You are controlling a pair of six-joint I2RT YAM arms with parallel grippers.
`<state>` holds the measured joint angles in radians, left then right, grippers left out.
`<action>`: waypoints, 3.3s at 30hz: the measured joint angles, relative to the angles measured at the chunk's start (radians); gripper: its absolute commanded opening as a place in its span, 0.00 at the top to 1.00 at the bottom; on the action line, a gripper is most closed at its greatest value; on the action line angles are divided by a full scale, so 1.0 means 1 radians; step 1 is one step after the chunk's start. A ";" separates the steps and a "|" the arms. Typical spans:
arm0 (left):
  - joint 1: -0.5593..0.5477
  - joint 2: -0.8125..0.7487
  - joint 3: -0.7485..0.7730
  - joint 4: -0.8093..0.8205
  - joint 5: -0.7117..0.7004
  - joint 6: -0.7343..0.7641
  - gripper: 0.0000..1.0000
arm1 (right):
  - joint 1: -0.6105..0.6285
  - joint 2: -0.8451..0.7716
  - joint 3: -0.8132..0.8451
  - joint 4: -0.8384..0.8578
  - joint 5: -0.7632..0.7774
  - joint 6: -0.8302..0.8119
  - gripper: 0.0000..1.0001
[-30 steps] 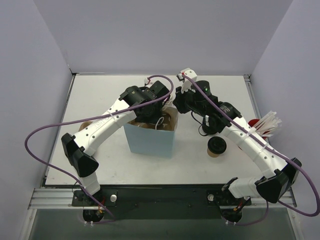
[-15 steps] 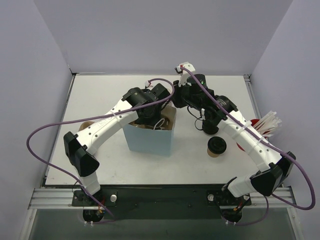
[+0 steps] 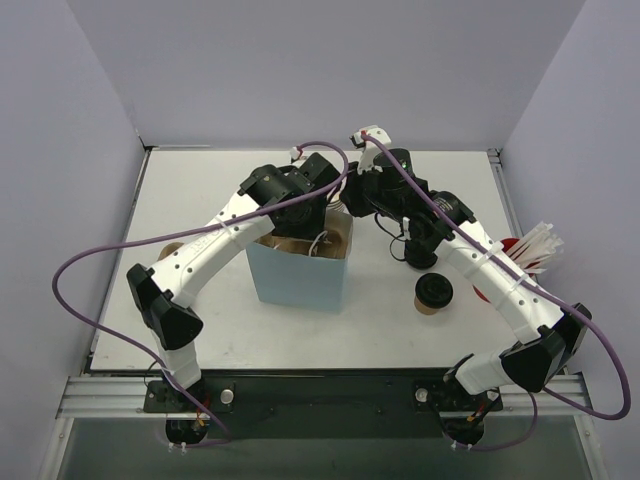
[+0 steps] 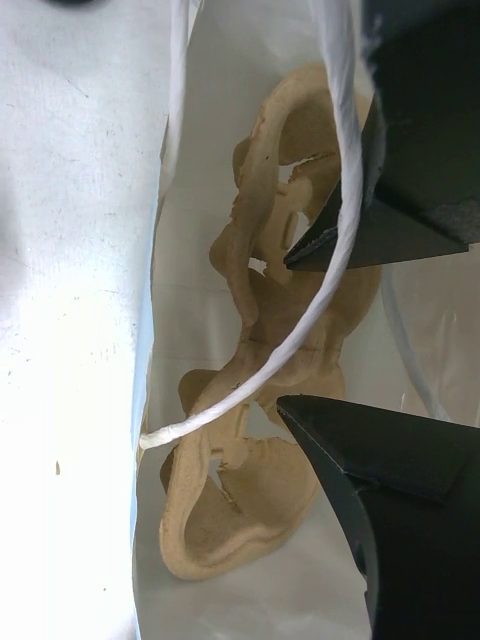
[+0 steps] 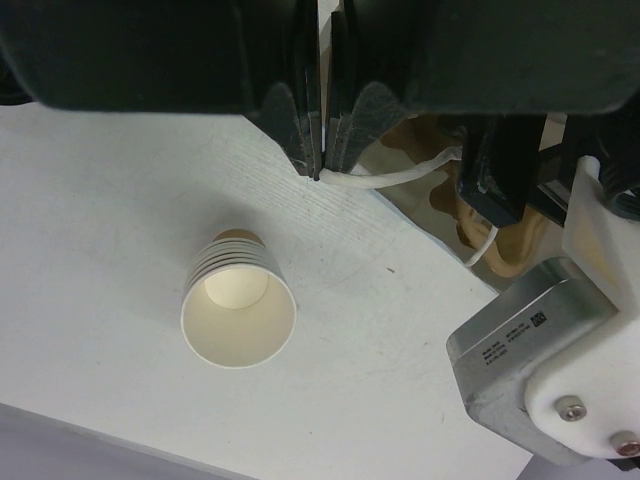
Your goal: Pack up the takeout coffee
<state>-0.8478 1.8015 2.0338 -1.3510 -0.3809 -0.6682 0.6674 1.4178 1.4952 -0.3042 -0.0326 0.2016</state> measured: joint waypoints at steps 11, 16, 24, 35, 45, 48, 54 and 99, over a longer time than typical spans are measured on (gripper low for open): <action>0.001 0.044 0.029 0.000 -0.024 0.000 0.40 | 0.000 0.000 -0.015 -0.003 -0.001 0.006 1.00; 0.001 0.058 0.029 -0.001 -0.039 -0.005 0.46 | 0.000 0.000 -0.027 -0.003 -0.001 0.010 1.00; 0.001 0.029 0.027 0.000 -0.063 -0.008 0.54 | 0.000 0.000 -0.048 -0.010 -0.001 0.012 1.00; 0.001 -0.133 -0.129 0.023 -0.032 -0.020 0.64 | 0.000 0.000 -0.048 -0.011 -0.008 0.014 1.00; 0.006 -0.243 -0.333 0.245 0.016 -0.026 0.75 | 0.000 0.000 -0.048 -0.015 -0.020 0.030 1.00; 0.016 -0.305 -0.385 0.317 0.024 -0.026 0.75 | 0.000 0.000 -0.048 -0.016 -0.020 0.034 1.00; 0.040 -0.401 -0.477 0.457 0.044 -0.026 0.72 | 0.000 0.000 -0.045 -0.023 -0.021 0.038 1.00; 0.192 -0.509 -0.404 0.418 0.079 0.049 0.68 | 0.057 -0.059 0.020 -0.166 -0.201 0.023 1.00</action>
<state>-0.6563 1.2926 1.6299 -0.9325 -0.3016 -0.6189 0.7242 1.3590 1.5150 -0.4706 -0.2333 0.2245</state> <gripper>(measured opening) 0.323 0.033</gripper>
